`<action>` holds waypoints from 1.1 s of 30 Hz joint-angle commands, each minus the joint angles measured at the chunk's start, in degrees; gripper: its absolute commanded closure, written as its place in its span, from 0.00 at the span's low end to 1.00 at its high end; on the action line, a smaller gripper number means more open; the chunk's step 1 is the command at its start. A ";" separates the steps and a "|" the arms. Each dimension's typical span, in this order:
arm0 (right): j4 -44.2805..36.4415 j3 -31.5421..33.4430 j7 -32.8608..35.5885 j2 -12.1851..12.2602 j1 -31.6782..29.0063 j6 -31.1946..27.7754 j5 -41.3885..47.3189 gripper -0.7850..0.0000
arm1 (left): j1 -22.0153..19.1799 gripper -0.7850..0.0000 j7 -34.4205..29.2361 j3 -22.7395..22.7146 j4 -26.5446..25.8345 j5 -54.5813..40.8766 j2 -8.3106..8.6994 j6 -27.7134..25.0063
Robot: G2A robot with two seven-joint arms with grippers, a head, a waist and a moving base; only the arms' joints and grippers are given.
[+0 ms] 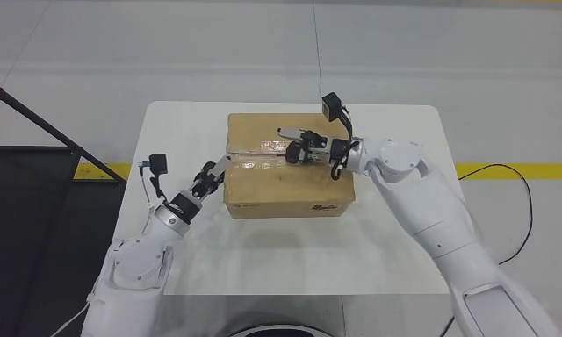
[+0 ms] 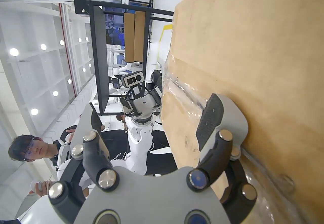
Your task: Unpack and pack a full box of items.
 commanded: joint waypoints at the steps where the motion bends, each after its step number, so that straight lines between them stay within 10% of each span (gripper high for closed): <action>1: 1.33 -1.44 -0.42 -0.90 1.07 -0.06 0.57 0.00 | -0.01 0.00 0.01 0.11 0.10 -0.13 0.11 -0.13; 33: 19.96 -12.96 1.61 -13.86 12.32 -5.08 5.43 0.00 | -1.11 0.00 -1.27 -0.59 3.19 -3.18 1.90 -0.79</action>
